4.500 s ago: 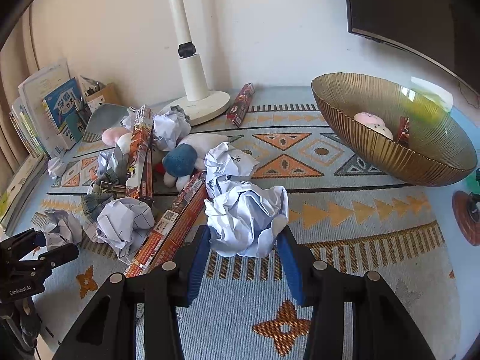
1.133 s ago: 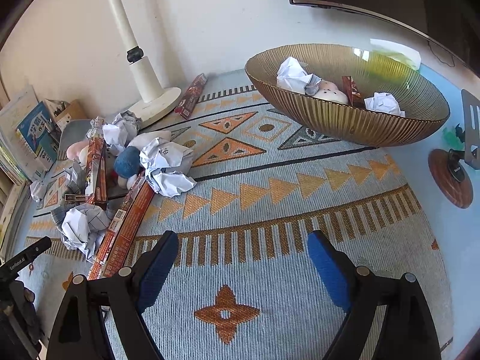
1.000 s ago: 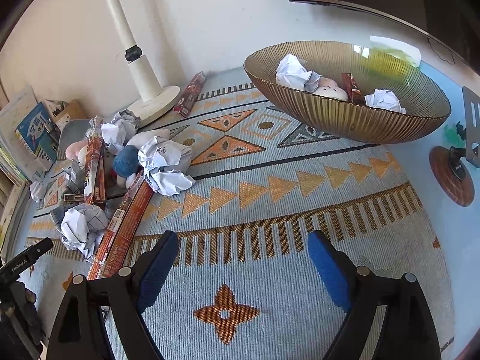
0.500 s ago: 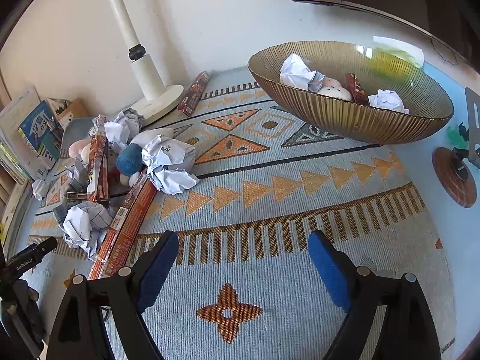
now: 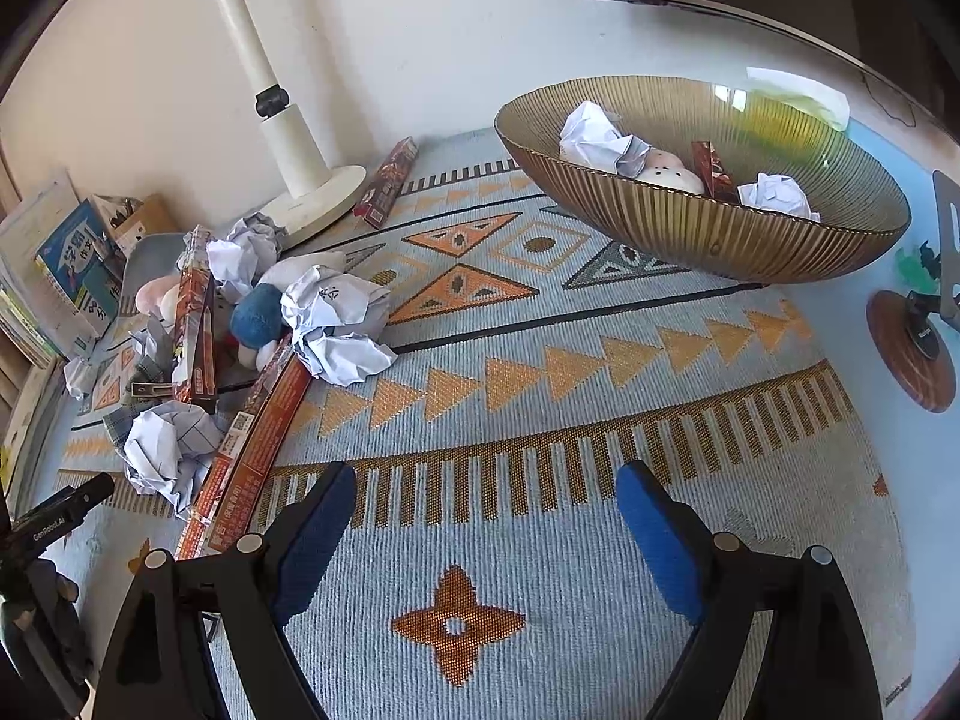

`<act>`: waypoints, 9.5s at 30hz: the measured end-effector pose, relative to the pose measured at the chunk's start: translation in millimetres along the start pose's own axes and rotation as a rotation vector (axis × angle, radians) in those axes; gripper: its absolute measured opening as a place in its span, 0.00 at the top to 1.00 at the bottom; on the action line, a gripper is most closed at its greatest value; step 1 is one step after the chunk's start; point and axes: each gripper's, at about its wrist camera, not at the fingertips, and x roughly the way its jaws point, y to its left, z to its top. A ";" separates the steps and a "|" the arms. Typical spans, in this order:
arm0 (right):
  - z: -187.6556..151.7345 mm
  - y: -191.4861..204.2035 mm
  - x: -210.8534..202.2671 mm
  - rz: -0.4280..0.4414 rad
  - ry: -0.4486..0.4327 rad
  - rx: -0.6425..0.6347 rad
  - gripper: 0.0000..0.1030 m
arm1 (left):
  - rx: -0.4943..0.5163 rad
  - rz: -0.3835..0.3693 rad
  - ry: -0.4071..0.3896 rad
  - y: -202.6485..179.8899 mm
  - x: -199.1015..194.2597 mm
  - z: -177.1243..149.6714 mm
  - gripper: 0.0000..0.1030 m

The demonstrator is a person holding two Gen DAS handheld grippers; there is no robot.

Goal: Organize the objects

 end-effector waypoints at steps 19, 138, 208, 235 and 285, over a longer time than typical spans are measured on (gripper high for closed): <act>-0.1 4.4 5.7 -0.036 0.030 -0.005 0.13 | 0.001 0.003 0.000 0.1 0.2 0.2 0.00; 92.3 -106.9 -97.1 0.031 -0.259 0.117 0.29 | 0.328 -0.640 -0.199 -317.9 -100.9 115.8 0.25; -28.0 97.8 -5.7 -0.059 0.057 -0.198 0.81 | 0.401 -0.480 0.008 -98.4 -12.6 46.2 0.70; -42.1 82.0 -20.5 -0.011 0.010 -0.223 0.83 | 0.166 -0.320 -0.135 -38.6 -48.9 20.9 0.71; 6.8 13.0 2.3 -0.010 -0.029 -0.048 0.12 | 0.087 -0.157 -0.204 -32.8 -81.9 35.4 0.03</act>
